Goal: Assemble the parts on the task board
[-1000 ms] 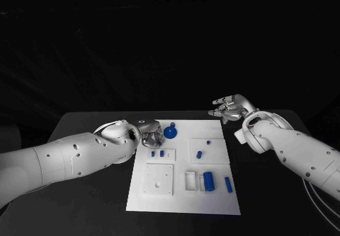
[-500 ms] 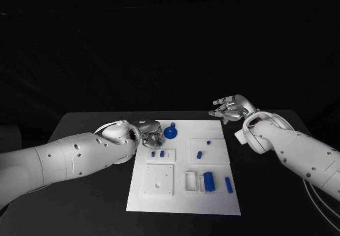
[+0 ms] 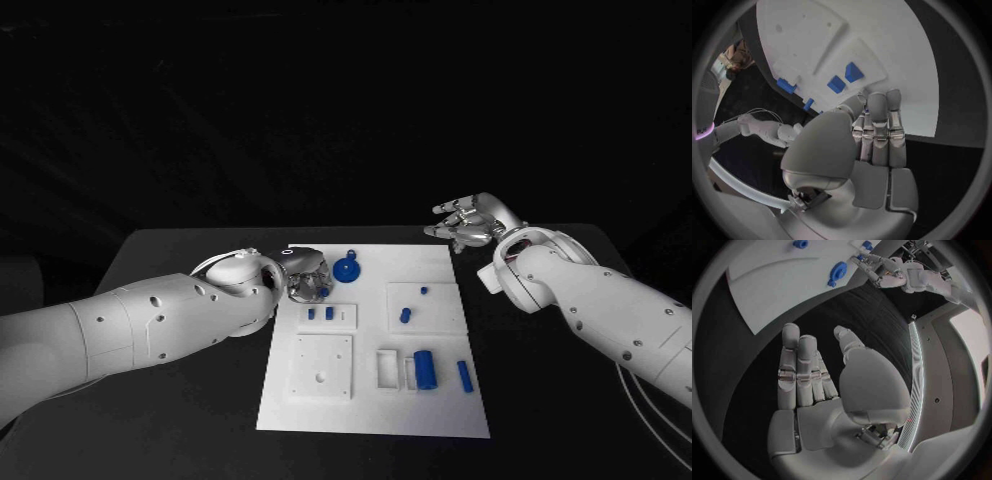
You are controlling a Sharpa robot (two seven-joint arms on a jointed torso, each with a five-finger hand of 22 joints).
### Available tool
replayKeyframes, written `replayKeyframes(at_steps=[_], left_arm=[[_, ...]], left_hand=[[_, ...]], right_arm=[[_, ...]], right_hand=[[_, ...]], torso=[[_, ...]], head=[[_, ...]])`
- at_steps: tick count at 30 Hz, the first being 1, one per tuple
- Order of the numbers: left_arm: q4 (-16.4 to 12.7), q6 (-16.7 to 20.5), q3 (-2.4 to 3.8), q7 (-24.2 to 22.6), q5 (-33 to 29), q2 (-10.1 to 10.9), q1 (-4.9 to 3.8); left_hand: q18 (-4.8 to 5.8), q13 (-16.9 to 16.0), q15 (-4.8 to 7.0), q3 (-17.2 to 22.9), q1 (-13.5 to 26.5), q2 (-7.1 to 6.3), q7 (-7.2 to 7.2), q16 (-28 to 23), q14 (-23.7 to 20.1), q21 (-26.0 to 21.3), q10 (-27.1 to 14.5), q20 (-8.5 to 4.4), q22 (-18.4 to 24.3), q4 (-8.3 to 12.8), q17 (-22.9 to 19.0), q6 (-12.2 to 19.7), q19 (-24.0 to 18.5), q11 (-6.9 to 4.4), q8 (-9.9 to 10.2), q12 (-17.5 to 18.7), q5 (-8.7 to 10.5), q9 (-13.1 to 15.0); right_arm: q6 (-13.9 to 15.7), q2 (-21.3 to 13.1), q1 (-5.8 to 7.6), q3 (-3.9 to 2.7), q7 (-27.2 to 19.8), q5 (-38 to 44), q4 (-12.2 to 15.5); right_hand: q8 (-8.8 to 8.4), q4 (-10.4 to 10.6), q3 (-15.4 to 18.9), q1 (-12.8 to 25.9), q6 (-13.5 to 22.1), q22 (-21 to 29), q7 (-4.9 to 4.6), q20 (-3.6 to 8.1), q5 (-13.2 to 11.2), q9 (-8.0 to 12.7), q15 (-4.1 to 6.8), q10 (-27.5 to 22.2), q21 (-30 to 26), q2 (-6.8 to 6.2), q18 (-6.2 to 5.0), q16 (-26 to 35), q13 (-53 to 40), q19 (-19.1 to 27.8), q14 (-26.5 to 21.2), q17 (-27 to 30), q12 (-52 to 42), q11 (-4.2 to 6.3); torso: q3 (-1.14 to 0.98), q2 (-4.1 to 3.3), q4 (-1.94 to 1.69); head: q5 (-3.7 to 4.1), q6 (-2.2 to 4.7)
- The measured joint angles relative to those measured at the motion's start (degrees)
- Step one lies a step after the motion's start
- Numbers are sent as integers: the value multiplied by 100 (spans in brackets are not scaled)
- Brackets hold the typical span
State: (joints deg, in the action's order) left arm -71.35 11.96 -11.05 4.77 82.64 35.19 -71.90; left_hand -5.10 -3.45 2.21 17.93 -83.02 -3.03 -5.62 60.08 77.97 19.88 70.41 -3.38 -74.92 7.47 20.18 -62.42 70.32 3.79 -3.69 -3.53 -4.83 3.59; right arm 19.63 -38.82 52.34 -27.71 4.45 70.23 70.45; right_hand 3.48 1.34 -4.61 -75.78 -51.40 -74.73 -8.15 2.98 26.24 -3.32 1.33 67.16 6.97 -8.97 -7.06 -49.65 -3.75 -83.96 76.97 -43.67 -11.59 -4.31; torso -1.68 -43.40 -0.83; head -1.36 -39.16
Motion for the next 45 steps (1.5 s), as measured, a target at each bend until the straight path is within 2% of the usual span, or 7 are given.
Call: replayKeyframes(at_steps=[10,19,24,31,34,40,45], left_arm=[[17,40,2,3,-36,55,0],[124,175,29,-1,-61,172,0],[312,270,200,-57,-340,263,4],[528,460,457,-384,-2184,471,-41],[570,555,506,-630,-3184,552,-91],[583,666,538,-1151,-4843,634,-136],[523,678,543,-1491,-5780,658,-142]], left_hand=[[-67,0,-29,119,-35,-119,-9,0,-29,68,-177,40,0,-14,-35,92,-39,50,-1,0,0,0],[-156,0,-71,267,-70,-200,11,-97,-71,159,-298,94,1,15,-105,112,-92,93,-2,0,0,0],[-165,0,-94,389,-9,-185,-82,-377,-159,162,-139,102,1,-46,-231,19,-224,28,-2,0,45,0],[-90,0,-119,271,243,-180,-135,-1395,-564,-443,10,153,232,-172,-648,11,-636,57,-2,-1,76,1],[111,0,-305,110,415,-216,-196,-2300,-946,-1027,-193,328,690,-314,-1017,72,-1007,144,-2,-1,102,1],[112,0,-795,-690,417,-97,-243,-4751,-1233,-1630,-909,847,2812,-525,-1609,286,-1647,407,-2,-1,102,3],[113,6,-929,-1125,279,79,-256,-5572,-1215,-1630,-994,975,4484,-531,-1584,318,-1618,461,-2,-1,102,3]], right_arm=[[-83,-24,0,0,5,0,6],[-395,-134,-34,0,-9,75,146],[-671,-249,-107,1,-23,356,315],[-961,-412,-258,4,121,1207,669],[-1034,-449,-295,15,269,1663,809],[-1164,-475,-335,105,565,2456,1004],[-1262,-471,-381,164,737,2902,1115]], right_hand=[[0,-156,-72,0,2,38,-21,-47,0,0,-20,-111,-33,0,-99,-1,12,5,-21,21,289,-57],[0,-941,-1002,3,-1033,-22,79,-77,-152,-41,11,66,86,184,-170,-85,24,-8,11,30,599,2],[0,-1289,-1609,226,-1313,-22,185,-52,-249,-41,51,352,191,163,-171,-104,24,-7,52,21,743,80],[0,-1438,-1757,394,-1416,-22,218,-20,-487,-41,55,439,246,137,-167,-104,23,3,90,21,770,90],[0,-1453,-1773,432,-1396,-21,199,-21,-670,-40,52,320,245,99,-163,-105,23,3,93,21,770,52],[0,-1349,-1924,456,-1386,-21,190,-21,-1052,-40,32,266,246,23,-147,-105,23,4,113,45,770,42],[0,-1277,-1974,396,-1352,-21,168,-21,-1138,-40,32,245,245,-57,-134,-105,23,4,113,60,770,22]], torso=[[7,1,-2],[4,1,1],[-1,3,8],[1,3,11],[1,3,8],[8,4,-1],[15,4,-3]], head=[[13,4],[48,26],[98,61],[201,118],[227,133],[246,143],[244,139]])
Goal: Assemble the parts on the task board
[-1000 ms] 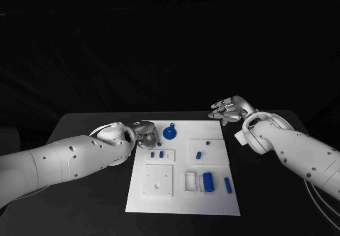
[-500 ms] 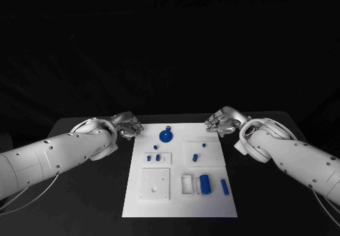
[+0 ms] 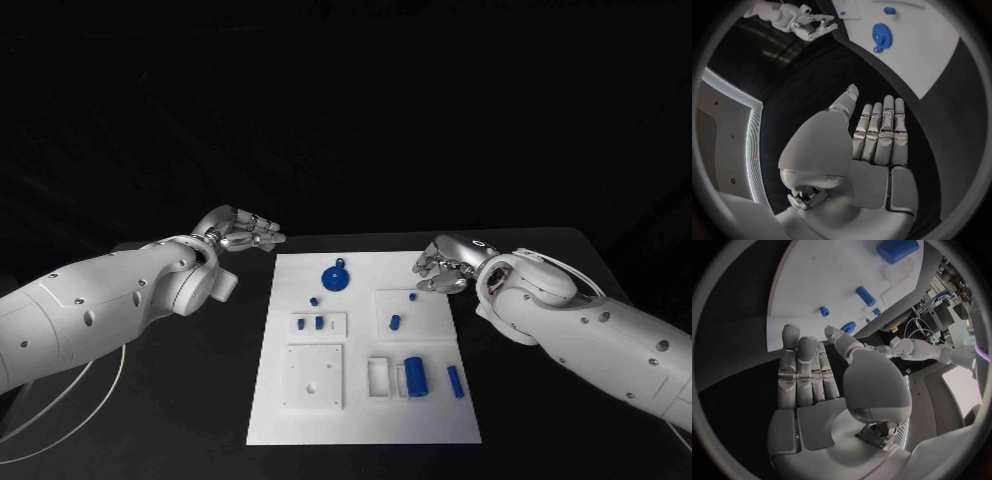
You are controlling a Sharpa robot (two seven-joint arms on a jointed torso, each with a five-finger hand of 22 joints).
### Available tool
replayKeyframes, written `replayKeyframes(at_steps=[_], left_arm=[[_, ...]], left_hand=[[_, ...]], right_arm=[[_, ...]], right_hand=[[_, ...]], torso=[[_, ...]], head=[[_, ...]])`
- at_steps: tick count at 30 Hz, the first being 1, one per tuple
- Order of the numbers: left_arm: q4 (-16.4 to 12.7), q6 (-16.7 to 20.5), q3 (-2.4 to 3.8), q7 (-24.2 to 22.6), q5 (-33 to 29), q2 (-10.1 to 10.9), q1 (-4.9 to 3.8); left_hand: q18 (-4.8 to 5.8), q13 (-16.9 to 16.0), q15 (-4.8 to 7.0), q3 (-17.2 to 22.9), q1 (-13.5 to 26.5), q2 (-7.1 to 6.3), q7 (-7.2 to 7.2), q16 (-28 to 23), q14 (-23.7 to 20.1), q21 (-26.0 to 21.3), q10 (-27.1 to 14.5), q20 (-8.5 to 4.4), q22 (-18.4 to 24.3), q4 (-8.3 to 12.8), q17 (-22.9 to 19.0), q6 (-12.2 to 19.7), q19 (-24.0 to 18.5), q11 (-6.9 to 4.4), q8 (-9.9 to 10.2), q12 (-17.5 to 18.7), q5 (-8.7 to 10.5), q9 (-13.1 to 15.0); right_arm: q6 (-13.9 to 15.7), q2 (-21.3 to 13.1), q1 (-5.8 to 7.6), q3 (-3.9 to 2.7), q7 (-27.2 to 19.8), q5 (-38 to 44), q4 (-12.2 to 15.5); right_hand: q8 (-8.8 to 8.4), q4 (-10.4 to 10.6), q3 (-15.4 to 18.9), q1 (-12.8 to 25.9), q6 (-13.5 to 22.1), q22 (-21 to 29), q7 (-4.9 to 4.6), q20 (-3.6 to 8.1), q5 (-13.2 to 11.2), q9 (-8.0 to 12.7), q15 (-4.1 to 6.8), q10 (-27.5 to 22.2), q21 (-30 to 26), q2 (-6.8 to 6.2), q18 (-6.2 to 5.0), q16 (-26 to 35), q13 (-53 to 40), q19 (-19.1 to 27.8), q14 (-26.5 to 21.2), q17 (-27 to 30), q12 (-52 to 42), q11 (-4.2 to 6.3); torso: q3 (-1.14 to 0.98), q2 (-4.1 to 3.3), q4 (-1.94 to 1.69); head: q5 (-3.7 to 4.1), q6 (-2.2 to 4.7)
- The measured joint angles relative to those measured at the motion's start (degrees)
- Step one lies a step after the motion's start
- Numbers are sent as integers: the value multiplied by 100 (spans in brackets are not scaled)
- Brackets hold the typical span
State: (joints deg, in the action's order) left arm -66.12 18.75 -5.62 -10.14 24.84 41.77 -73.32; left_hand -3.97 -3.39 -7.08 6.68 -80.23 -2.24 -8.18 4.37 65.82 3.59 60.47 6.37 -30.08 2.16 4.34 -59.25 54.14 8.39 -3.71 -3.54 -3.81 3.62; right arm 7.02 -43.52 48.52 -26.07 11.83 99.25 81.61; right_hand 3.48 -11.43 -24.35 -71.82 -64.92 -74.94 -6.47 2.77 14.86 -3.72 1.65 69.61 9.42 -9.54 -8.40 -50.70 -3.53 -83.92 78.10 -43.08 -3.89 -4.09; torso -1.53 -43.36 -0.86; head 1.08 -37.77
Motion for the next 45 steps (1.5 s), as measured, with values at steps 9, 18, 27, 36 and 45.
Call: replayKeyframes(at_steps=[9,18,27,36,45], left_arm=[[-118,-5,2,-294,-645,7,-3],[-135,-3,3,-423,-831,11,-4],[-129,-1,3,-468,-883,10,-5],[-129,-1,3,-474,-901,9,-5],[-125,4,3,-474,-904,9,-5]], left_hand=[[0,2,-9,-154,-13,104,0,-64,9,8,0,-4,1734,90,-14,0,364,0,0,0,51,0],[-1,1,13,-154,-13,104,0,-64,32,38,23,-17,2106,91,-13,0,451,-23,0,0,51,0],[-1,1,22,-142,9,127,0,-64,81,38,23,-33,2214,103,-13,0,475,-22,0,0,51,0],[-1,1,42,-142,9,127,0,-64,102,38,23,-44,2237,103,-7,0,486,-22,0,0,51,0],[-1,0,43,-142,-21,157,0,-64,144,37,23,-54,2263,103,4,0,495,-22,0,0,51,0]], right_arm=[[-101,87,-140,70,148,386,61],[-191,121,-175,179,201,557,106],[-180,157,-146,264,262,726,87],[13,217,-117,370,317,947,18],[181,245,-83,505,421,1183,8]], right_hand=[[0,109,14,-65,85,30,15,-1,-65,1,0,0,0,-65,5,0,0,0,0,22,0,0],[0,91,-85,-88,70,30,0,-2,-13,1,0,0,0,-87,17,0,1,0,0,22,0,0],[0,26,-392,-88,-32,-1,27,-2,-167,2,0,97,0,-87,48,1,1,0,0,22,0,50],[0,104,-837,-92,-265,-1,92,21,-616,0,22,347,55,-21,95,2,-4,-23,20,10,-8,134],[11,140,-873,-107,-687,0,183,117,-820,-9,116,718,89,90,179,5,5,5,48,1,35,266]], torso=[[-6,-3,-4],[-13,-4,3],[-10,-4,3],[-7,-4,1],[-6,-4,2]], head=[[-35,-31],[-59,-61],[-61,-63],[-68,-82],[-68,-97]])
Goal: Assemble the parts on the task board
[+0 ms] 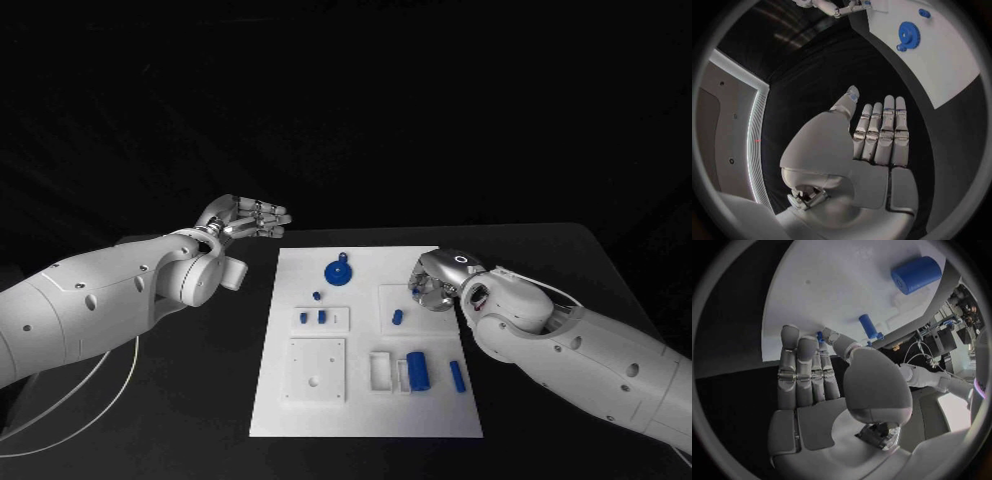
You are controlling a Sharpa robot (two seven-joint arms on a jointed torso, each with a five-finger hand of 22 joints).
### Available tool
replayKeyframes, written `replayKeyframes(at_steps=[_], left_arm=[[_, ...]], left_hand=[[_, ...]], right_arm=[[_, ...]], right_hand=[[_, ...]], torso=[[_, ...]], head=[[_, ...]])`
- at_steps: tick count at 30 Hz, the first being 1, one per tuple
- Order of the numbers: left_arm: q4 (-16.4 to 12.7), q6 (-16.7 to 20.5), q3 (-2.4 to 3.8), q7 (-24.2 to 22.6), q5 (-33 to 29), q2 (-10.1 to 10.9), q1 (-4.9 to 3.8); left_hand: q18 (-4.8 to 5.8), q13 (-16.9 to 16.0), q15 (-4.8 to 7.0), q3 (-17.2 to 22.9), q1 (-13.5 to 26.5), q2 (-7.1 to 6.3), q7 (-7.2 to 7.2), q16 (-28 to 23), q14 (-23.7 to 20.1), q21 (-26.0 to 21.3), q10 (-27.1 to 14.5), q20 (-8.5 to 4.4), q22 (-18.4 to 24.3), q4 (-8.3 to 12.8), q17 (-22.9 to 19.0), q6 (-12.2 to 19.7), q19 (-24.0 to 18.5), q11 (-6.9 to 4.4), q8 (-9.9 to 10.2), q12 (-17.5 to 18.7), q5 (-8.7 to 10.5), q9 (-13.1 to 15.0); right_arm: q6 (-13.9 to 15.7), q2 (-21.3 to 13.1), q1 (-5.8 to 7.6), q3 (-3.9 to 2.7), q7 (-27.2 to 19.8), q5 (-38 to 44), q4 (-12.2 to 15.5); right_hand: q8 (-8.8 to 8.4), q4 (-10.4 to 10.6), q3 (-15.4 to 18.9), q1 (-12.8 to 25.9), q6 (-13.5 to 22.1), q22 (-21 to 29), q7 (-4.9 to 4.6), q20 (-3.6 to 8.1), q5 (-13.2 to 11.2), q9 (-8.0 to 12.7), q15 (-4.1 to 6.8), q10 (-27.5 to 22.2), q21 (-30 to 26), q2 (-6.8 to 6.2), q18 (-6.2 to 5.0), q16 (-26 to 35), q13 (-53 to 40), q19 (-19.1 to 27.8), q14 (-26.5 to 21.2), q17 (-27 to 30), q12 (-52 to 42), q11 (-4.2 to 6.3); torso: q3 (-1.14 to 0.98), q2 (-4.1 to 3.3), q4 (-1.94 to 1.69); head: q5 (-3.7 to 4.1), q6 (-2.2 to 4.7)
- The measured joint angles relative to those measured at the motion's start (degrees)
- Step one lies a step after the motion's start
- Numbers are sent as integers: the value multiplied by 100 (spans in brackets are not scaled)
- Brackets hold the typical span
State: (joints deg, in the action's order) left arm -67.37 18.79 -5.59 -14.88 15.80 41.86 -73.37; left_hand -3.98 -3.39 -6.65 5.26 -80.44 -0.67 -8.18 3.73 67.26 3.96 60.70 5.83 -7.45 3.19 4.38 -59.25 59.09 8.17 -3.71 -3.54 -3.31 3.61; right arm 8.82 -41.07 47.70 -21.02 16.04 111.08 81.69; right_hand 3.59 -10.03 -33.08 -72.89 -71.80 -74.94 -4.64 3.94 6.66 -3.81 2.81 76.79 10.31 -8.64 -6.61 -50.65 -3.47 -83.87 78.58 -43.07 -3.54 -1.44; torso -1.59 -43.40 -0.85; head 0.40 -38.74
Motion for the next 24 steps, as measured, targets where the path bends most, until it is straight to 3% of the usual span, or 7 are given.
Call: replayKeyframes(at_steps=[9,18,24], left_arm=[[13,17,0,17,4,-3,-1],[32,41,0,32,12,-4,-3],[64,50,0,42,16,-14,-4]], left_hand=[[0,0,0,0,0,0,0,0,0,0,0,-21,14,32,5,0,20,0,0,0,0,0],[0,0,0,0,0,0,0,0,0,0,0,-21,18,32,4,0,20,0,0,0,0,0],[0,0,21,0,0,0,0,0,21,23,0,-21,45,32,4,0,20,0,0,0,0,0]], right_arm=[[97,30,31,121,115,281,0],[154,56,26,174,206,538,21],[225,63,3,199,322,685,63]], right_hand=[[0,-83,-83,-4,-92,0,18,37,112,-27,24,74,32,15,45,20,-26,3,11,-24,12,30],[-1,-199,-423,-3,-144,1,25,57,282,-7,46,126,194,13,67,35,-25,-17,34,-54,12,3],[-4,-210,-645,-2,-181,1,61,58,224,-14,78,196,307,11,64,35,-8,-18,68,-66,32,33]], torso=[[0,2,1],[0,3,2],[-3,3,2]], head=[[6,-21],[8,-28],[-7,-25]])
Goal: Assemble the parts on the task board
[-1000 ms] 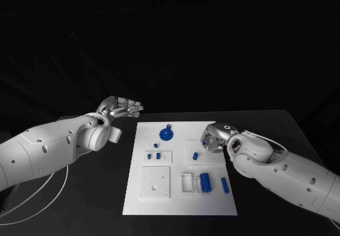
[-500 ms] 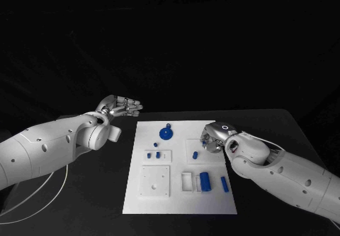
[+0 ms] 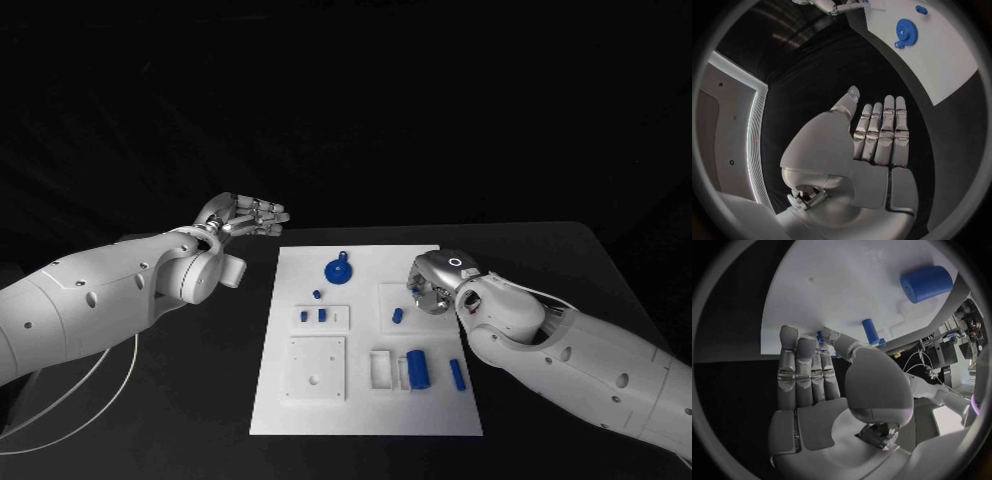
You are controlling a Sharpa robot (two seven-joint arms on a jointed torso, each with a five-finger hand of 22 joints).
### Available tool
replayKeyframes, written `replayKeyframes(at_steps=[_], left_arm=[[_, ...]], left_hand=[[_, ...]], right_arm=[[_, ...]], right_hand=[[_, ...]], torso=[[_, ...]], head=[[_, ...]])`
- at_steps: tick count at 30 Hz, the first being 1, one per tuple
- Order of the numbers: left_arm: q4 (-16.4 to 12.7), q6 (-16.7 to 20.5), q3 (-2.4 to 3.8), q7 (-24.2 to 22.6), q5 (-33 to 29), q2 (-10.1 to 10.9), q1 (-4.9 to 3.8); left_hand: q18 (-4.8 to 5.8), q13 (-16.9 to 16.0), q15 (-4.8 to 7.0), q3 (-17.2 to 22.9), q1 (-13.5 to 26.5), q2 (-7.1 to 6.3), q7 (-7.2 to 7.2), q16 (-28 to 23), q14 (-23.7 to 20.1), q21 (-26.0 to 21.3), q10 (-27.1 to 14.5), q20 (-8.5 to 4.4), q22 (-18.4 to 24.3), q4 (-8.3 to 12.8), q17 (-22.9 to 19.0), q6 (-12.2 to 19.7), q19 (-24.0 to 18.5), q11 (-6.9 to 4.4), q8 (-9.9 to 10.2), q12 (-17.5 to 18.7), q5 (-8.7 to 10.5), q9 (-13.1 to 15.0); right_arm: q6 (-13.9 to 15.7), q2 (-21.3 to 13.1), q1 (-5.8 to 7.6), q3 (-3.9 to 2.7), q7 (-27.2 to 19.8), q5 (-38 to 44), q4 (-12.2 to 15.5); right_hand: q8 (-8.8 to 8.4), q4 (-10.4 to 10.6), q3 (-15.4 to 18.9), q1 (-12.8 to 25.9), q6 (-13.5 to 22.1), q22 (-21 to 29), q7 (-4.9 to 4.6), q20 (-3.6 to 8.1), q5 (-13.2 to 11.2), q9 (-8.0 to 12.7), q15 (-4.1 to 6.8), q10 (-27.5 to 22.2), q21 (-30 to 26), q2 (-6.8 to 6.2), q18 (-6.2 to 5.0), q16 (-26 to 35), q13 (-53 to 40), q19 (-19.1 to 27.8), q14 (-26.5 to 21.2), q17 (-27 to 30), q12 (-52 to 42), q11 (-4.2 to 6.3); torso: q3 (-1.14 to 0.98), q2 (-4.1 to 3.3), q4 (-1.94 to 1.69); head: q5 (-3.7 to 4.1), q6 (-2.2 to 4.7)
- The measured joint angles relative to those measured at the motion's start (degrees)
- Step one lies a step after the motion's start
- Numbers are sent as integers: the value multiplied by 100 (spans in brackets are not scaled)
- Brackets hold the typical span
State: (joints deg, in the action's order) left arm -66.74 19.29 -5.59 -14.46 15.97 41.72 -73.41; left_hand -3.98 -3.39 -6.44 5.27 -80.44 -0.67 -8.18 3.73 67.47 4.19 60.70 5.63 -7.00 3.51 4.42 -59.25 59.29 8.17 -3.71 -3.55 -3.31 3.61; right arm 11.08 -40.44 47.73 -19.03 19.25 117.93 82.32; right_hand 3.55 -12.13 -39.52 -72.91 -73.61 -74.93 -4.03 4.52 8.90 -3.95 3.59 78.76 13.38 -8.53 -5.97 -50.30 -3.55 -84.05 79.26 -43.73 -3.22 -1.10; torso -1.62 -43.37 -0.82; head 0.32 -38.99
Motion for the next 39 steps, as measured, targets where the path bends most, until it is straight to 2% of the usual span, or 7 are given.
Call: replayKeyframes(at_steps=[5,11,16,18,27,32,39], left_arm=[[32,5,0,11,3,-24,-1],[46,8,0,26,9,-42,-1],[79,10,-1,36,13,-56,-2],[96,11,-1,39,15,-62,-2],[173,14,-1,49,22,-90,-2],[202,15,-1,50,26,-120,-2],[308,23,-1,50,39,-238,-2]], left_hand=[[0,0,0,0,0,0,0,0,0,0,0,0,0,0,0,0,0,0,0,0,0,0],[0,0,0,0,0,0,0,0,0,0,0,0,0,0,0,0,0,0,0,0,0,0],[0,0,0,0,0,0,0,0,0,0,0,0,1,0,-1,0,0,0,0,0,0,0],[61,0,0,16,0,0,0,0,0,0,0,-21,22,16,-1,0,20,0,0,0,0,0],[60,0,0,16,0,0,0,0,0,0,0,-21,23,16,-1,0,20,0,0,0,0,0],[60,0,0,16,0,0,0,0,0,0,0,-21,22,16,-1,0,20,0,0,0,0,0],[59,0,0,16,0,0,0,0,0,0,0,1,43,16,-1,0,42,0,0,0,0,0]], right_arm=[[70,-11,-14,21,103,70,44],[63,-29,-2,25,148,51,133],[41,-53,54,-119,140,-33,273],[42,-64,82,-190,132,-74,339],[124,-134,87,-365,74,-292,720],[293,-144,25,-391,-17,-469,974],[750,-56,-184,-394,-262,-758,1217]], right_hand=[[-10,20,-242,38,-20,0,-15,39,-387,-51,19,31,255,-38,2,27,3,2,22,-15,-11,-14],[-10,55,-279,32,-28,0,-7,41,-469,-80,31,53,496,-80,1,51,2,0,70,-45,-40,8],[-13,57,-280,52,-29,1,-7,41,-469,-91,40,72,544,-100,-6,77,-30,0,78,-53,-45,27],[-13,57,-280,29,-29,1,-7,41,-469,-92,40,72,569,-123,-9,77,-29,0,78,-53,-45,27],[-26,92,-277,37,-28,1,-7,39,-470,-91,39,71,610,-131,-15,98,-21,1,79,-68,-45,28],[-7,101,-268,37,-36,1,2,39,-474,-87,38,71,638,-130,-17,98,-20,1,79,-68,-45,28],[-7,115,-254,4,-43,2,9,38,-445,-83,39,70,670,-156,-21,134,-8,2,122,-73,-44,28]], torso=[[-1,-1,-1],[-4,-1,-3],[-2,2,0],[-1,3,1],[-1,3,2],[3,5,3],[16,20,1]], head=[[-14,4],[-20,15],[-24,21],[-24,25],[-70,47],[-143,71],[-343,103]])
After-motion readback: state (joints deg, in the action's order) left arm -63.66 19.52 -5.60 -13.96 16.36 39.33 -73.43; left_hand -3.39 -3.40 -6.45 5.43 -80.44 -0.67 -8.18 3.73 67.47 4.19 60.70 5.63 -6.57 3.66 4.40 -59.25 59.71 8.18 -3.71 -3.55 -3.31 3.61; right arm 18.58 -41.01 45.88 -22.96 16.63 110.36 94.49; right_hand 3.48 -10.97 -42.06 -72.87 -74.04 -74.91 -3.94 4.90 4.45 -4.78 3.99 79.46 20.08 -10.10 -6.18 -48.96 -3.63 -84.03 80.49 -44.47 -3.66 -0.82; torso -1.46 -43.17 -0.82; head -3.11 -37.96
